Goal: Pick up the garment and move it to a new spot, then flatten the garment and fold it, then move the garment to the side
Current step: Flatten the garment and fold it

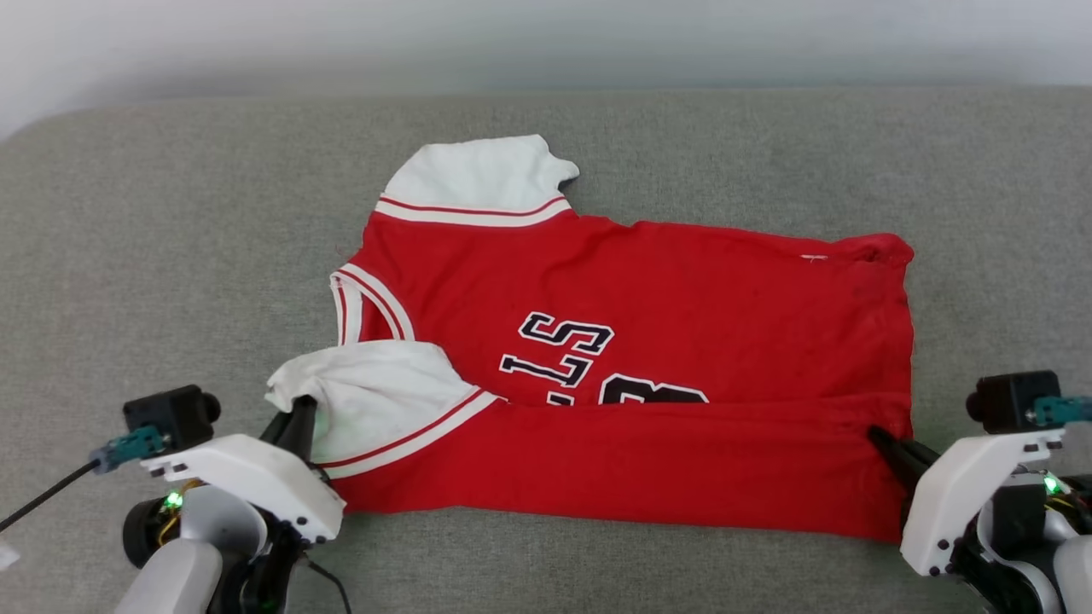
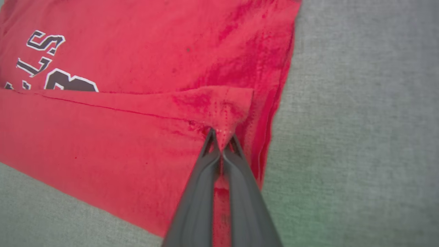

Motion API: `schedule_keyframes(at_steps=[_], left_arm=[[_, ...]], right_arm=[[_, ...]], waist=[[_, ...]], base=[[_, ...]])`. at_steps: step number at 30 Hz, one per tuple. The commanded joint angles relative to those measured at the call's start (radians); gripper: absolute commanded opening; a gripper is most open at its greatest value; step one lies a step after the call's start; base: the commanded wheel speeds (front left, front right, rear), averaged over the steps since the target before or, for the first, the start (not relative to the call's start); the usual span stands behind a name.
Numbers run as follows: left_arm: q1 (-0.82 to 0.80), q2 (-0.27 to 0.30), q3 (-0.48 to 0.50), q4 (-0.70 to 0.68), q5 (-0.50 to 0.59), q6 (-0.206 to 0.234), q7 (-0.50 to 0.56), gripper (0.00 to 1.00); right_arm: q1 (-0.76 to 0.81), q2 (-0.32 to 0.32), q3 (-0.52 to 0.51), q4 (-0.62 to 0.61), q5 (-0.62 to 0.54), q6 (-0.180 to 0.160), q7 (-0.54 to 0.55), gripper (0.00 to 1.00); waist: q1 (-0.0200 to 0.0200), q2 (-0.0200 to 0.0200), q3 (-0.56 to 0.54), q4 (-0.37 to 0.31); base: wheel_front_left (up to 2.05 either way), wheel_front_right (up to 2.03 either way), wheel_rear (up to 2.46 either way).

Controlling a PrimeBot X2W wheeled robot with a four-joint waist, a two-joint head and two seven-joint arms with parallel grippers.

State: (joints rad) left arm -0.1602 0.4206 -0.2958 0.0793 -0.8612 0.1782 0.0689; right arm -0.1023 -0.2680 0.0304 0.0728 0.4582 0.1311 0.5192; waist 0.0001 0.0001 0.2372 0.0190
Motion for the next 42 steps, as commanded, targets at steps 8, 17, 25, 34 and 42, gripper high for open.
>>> schedule_keyframes(at_steps=[8, 17, 25, 34, 42], left_arm=[[-0.086, -0.043, -0.048, 0.216, -0.048, -0.093, 0.055, 0.06], [-0.083, -0.027, -0.010, 0.289, -0.075, -0.120, 0.013, 1.00], [-0.045, 0.046, 0.023, 0.191, -0.072, -0.100, 0.026, 1.00], [-0.021, 0.204, 0.024, 0.037, -0.076, -0.081, 0.199, 1.00], [0.042, 0.318, 0.007, -0.052, -0.130, -0.032, 0.424, 1.00]], right_arm=[[-0.062, -0.020, 0.092, 0.161, 0.019, -0.001, -0.042, 0.38], [-0.062, -0.045, 0.137, 0.218, 0.071, -0.005, -0.151, 1.00], [-0.034, -0.029, 0.098, 0.144, 0.028, -0.001, -0.372, 1.00], [0.034, 0.017, 0.021, -0.006, -0.105, -0.001, -0.512, 1.00], [0.066, 0.059, -0.005, -0.157, -0.172, -0.001, -0.504, 1.00]], waist=[[-0.0001, -0.0001, 0.044, -0.014], [-0.0001, -0.0001, 0.010, -0.027], [-0.0001, -0.0001, -0.070, -0.041], [-0.0001, -0.0001, -0.121, -0.071], [-0.0001, -0.0001, -0.098, -0.135]], base=[[0.00, 0.00, 0.00], [0.00, 0.00, 0.00], [0.00, 0.00, 0.00], [0.00, 0.00, 0.00], [0.00, 0.00, 0.00]])
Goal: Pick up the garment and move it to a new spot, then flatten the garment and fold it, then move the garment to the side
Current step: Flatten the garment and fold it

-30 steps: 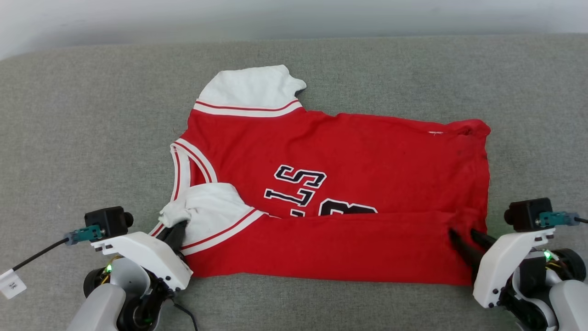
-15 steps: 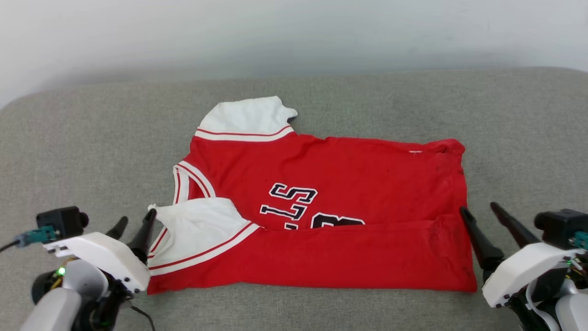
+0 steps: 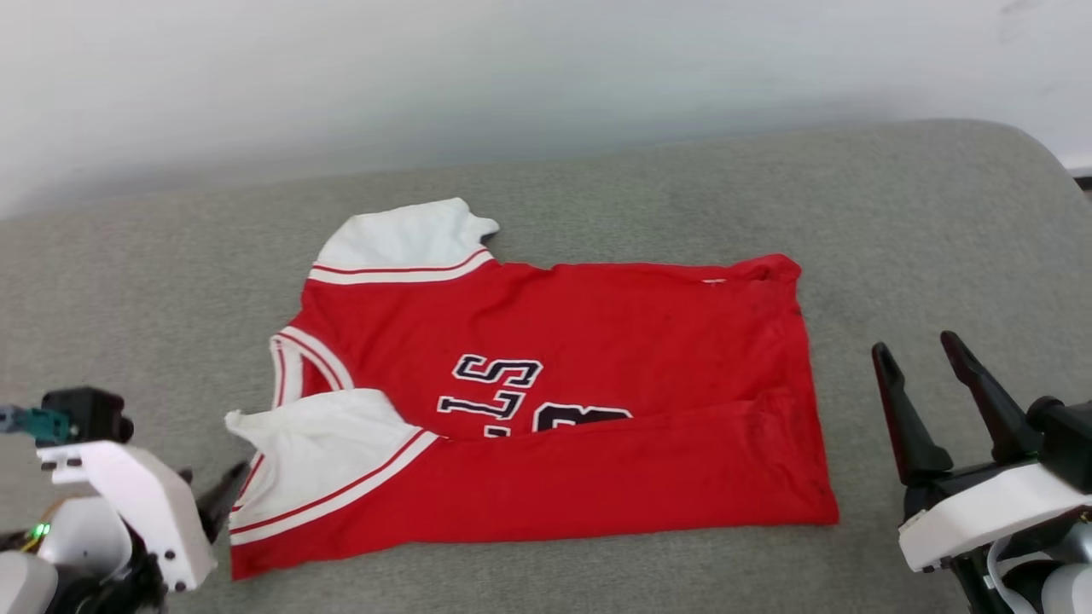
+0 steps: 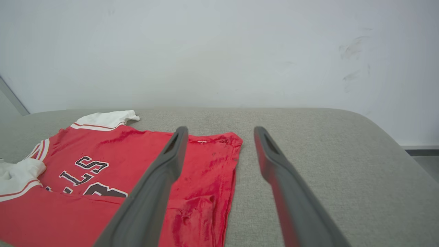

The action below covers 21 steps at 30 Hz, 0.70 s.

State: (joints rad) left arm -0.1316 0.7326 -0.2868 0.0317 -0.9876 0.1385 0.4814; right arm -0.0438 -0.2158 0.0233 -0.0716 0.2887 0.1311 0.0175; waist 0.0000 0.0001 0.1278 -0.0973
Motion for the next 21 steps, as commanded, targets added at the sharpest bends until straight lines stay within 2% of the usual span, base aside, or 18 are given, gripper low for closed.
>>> schedule_keyframes(at_steps=[1, 4, 8, 10, 14, 15, 16, 17, 21], left_arm=[[0.026, 0.014, -0.003, -0.008, -0.012, 0.017, 0.031, 1.00], [0.064, 0.031, -0.008, -0.001, -0.037, 0.047, 0.087, 1.00], [0.085, 0.021, -0.014, 0.036, -0.070, 0.066, 0.136, 1.00], [0.080, 0.005, -0.019, 0.066, -0.091, 0.070, 0.155, 1.00], [0.073, -0.050, -0.042, 0.133, -0.127, 0.051, 0.181, 1.00], [0.082, -0.062, -0.057, 0.151, -0.140, 0.048, 0.202, 0.75], [0.087, -0.078, -0.066, 0.160, -0.152, 0.042, 0.212, 0.17], [0.084, -0.094, -0.064, 0.163, -0.158, 0.035, 0.201, 0.00], [0.073, -0.106, -0.059, 0.167, -0.147, 0.011, 0.158, 0.00]], right_arm=[[0.007, 0.012, 0.005, -0.025, -0.005, -0.001, 0.003, 1.00], [0.009, 0.029, 0.009, -0.049, -0.002, -0.001, 0.010, 1.00], [0.010, 0.045, 0.013, -0.058, 0.007, -0.001, 0.018, 1.00], [0.003, 0.048, 0.015, -0.062, 0.006, -0.001, 0.014, 1.00], [-0.008, 0.050, 0.013, -0.053, 0.016, -0.001, 0.023, 1.00], [-0.011, 0.049, 0.014, -0.053, 0.019, -0.001, 0.022, 1.00], [-0.011, 0.048, 0.012, -0.049, 0.024, -0.001, 0.032, 1.00], [-0.009, 0.045, 0.007, -0.047, 0.030, -0.001, 0.036, 1.00], [0.003, 0.026, -0.008, -0.043, 0.072, -0.001, 0.098, 1.00]], waist=[[0.0000, -0.0001, 0.017, -0.028], [0.0000, -0.0001, 0.032, -0.054], [0.0000, -0.0001, 0.056, -0.078], [0.0000, -0.0001, 0.072, -0.085], [0.0000, -0.0001, 0.093, -0.095], [0.0000, -0.0001, 0.095, -0.097], [0.0000, -0.0001, 0.097, -0.098], [0.0000, -0.0001, 0.096, -0.096], [0.0000, -0.0001, 0.091, -0.074]], base=[[0.00, 0.00, 0.00], [0.00, 0.00, 0.00], [0.00, 0.00, 0.00], [0.00, 0.00, 0.00], [0.00, 0.00, 0.00], [0.00, 0.00, 0.00], [0.00, 0.00, 0.00], [0.00, 0.00, 0.00], [0.00, 0.00, 0.00]])
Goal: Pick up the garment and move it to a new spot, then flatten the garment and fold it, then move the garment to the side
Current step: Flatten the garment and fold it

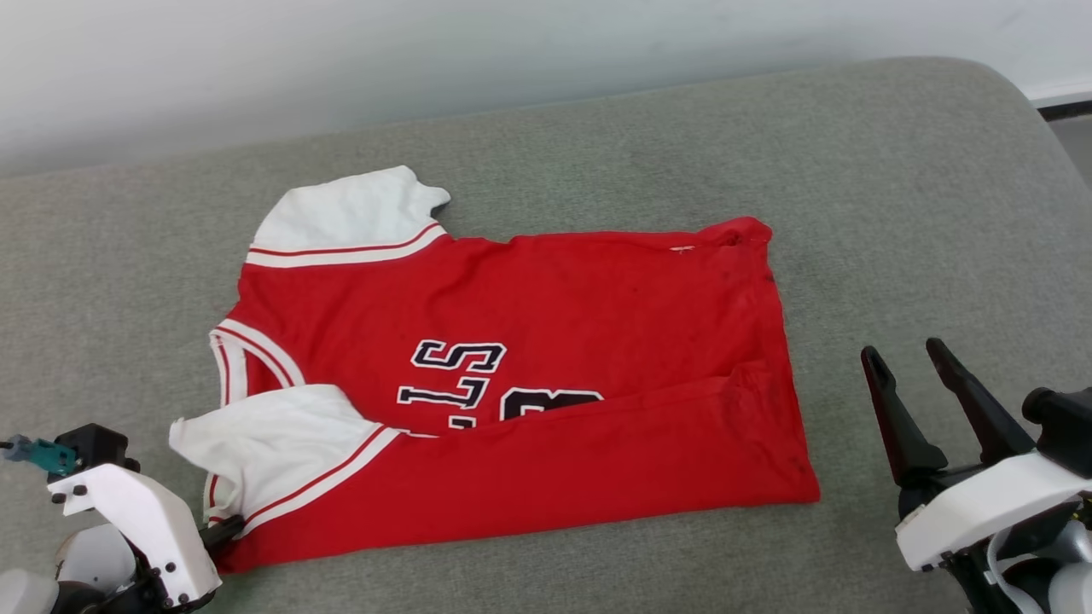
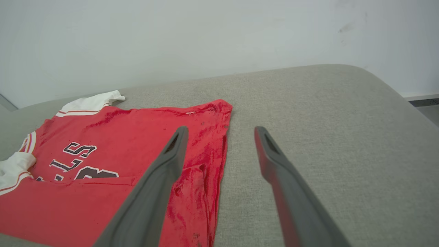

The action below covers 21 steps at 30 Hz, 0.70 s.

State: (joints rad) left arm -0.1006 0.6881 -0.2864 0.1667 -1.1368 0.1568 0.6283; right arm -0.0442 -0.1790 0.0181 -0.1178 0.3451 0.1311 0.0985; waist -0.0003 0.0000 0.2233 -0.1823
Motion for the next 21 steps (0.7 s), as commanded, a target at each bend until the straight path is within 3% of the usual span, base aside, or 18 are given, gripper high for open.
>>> schedule_keyframes(at_steps=[1, 5, 10, 11, 12, 21], left_arm=[[0.037, -0.064, -0.058, 0.027, 0.003, -0.013, 0.001, 0.00], [0.012, -0.063, -0.049, -0.005, 0.021, -0.033, -0.035, 0.00], [-0.024, -0.048, -0.027, -0.083, 0.060, -0.026, -0.089, 0.00], [-0.032, -0.044, -0.025, -0.105, 0.070, -0.023, -0.099, 0.00], [-0.047, -0.038, -0.026, -0.173, 0.102, -0.011, -0.120, 0.00], [-0.083, -0.033, -0.049, -0.321, 0.170, 0.023, -0.135, 0.00]], right_arm=[[0.006, -0.018, -0.007, 0.004, 0.024, -0.001, 0.041, 1.00], [0.020, -0.059, -0.028, 0.019, 0.086, -0.001, 0.182, 1.00], [0.014, -0.112, -0.064, 0.032, 0.162, -0.001, 0.442, 1.00], [0.010, -0.117, -0.070, 0.031, 0.175, -0.001, 0.499, 1.00], [-0.001, -0.126, -0.095, 0.013, 0.201, -0.001, 0.651, 1.00], [-0.046, -0.085, -0.083, 0.010, 0.182, -0.001, 0.830, 1.00]], waist=[[0.0003, 0.0000, -0.008, 0.019], [0.0003, 0.0000, -0.017, 0.062], [0.0003, 0.0000, -0.005, 0.113], [0.0003, 0.0000, 0.002, 0.122], [0.0003, 0.0000, 0.028, 0.152], [0.0003, 0.0000, 0.104, 0.211]], base=[[0.00, 0.00, 0.00], [0.00, 0.00, 0.00], [0.00, 0.00, 0.00], [0.00, 0.00, 0.00], [0.00, 0.00, 0.00], [0.00, 0.00, 0.00]])
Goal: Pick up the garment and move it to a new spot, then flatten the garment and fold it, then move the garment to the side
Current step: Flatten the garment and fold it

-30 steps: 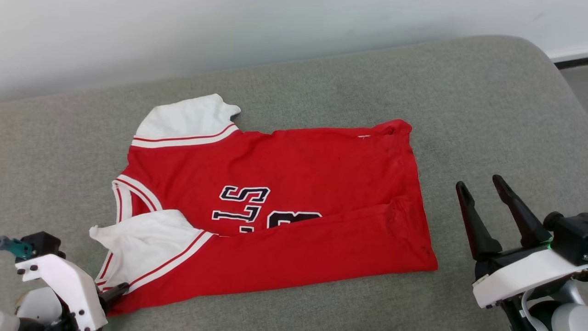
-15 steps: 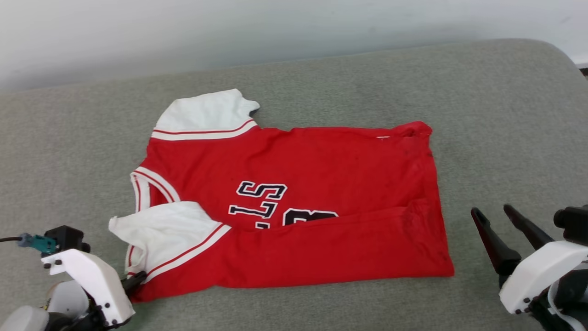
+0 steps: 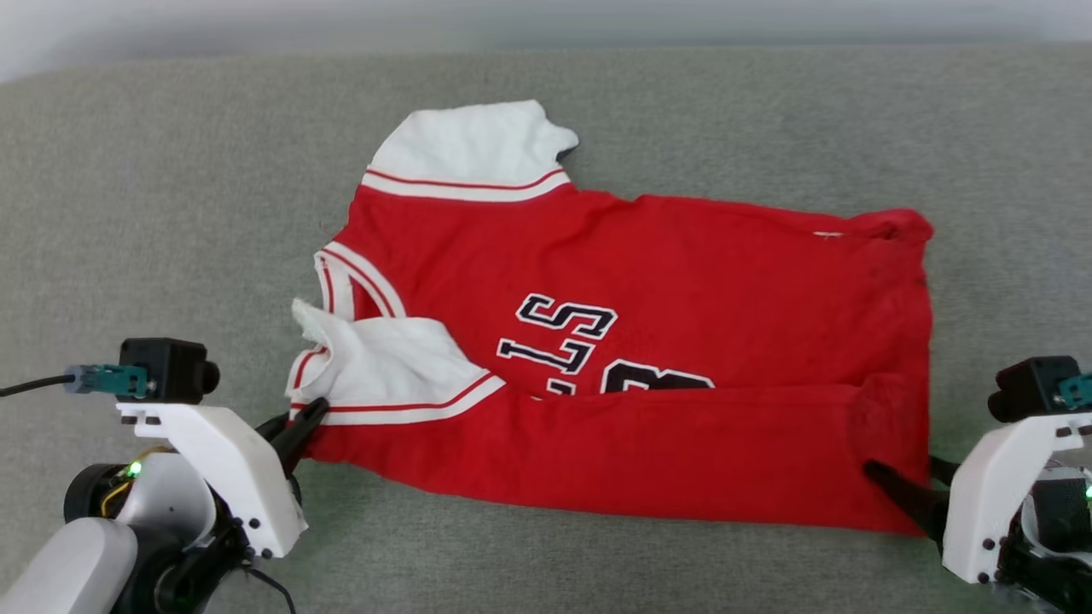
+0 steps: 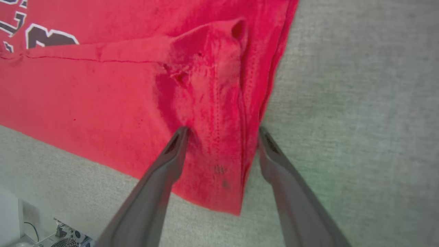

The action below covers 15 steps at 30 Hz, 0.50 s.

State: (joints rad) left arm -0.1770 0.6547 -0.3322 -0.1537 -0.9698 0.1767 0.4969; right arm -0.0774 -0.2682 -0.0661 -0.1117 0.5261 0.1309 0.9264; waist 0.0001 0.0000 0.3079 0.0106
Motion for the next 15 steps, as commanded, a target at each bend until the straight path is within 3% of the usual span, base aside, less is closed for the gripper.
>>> schedule_keyframes(at_steps=[1, 5, 6, 7, 8, 9, 15], left_arm=[[-0.008, 0.001, -0.006, -0.013, 0.009, 0.005, -0.004, 0.00], [-0.014, -0.005, -0.017, -0.041, 0.025, 0.013, -0.007, 0.00], [-0.010, -0.007, -0.020, -0.042, 0.027, 0.015, -0.009, 0.00], [-0.006, -0.007, -0.021, -0.043, 0.028, 0.016, -0.009, 0.00], [-0.003, -0.009, -0.021, -0.043, 0.025, 0.017, -0.010, 0.00], [0.000, -0.011, -0.021, -0.040, 0.023, 0.017, -0.013, 0.00], [0.024, -0.018, -0.012, -0.014, 0.015, 0.015, -0.032, 0.00]], right_arm=[[-0.014, 0.009, 0.002, 0.020, -0.004, 0.000, 0.010, 1.00], [-0.010, 0.033, 0.020, 0.102, -0.005, -0.001, 0.019, 1.00], [-0.008, 0.040, 0.030, 0.120, -0.003, -0.001, 0.020, 0.94], [-0.008, 0.052, 0.039, 0.135, 0.004, -0.001, 0.020, 0.45], [-0.006, 0.060, 0.049, 0.147, 0.007, 0.000, 0.023, 0.09], [-0.006, 0.061, 0.056, 0.153, 0.011, 0.000, 0.022, 0.00], [-0.044, 0.023, 0.079, 0.147, 0.012, 0.000, -0.030, 0.00]], waist=[[-0.0001, 0.0000, 0.027, 0.022], [-0.0001, 0.0000, 0.044, 0.037], [-0.0001, 0.0000, 0.046, 0.038], [-0.0001, 0.0000, 0.046, 0.039], [-0.0001, 0.0000, 0.045, 0.039], [-0.0001, 0.0000, 0.043, 0.039], [-0.0001, 0.0000, 0.003, 0.023]], base=[[0.00, 0.00, 0.00], [0.00, 0.00, 0.00], [0.00, 0.00, 0.00], [0.00, 0.00, 0.00], [0.00, 0.00, 0.00], [0.00, 0.00, 0.00], [0.00, 0.00, 0.00]])
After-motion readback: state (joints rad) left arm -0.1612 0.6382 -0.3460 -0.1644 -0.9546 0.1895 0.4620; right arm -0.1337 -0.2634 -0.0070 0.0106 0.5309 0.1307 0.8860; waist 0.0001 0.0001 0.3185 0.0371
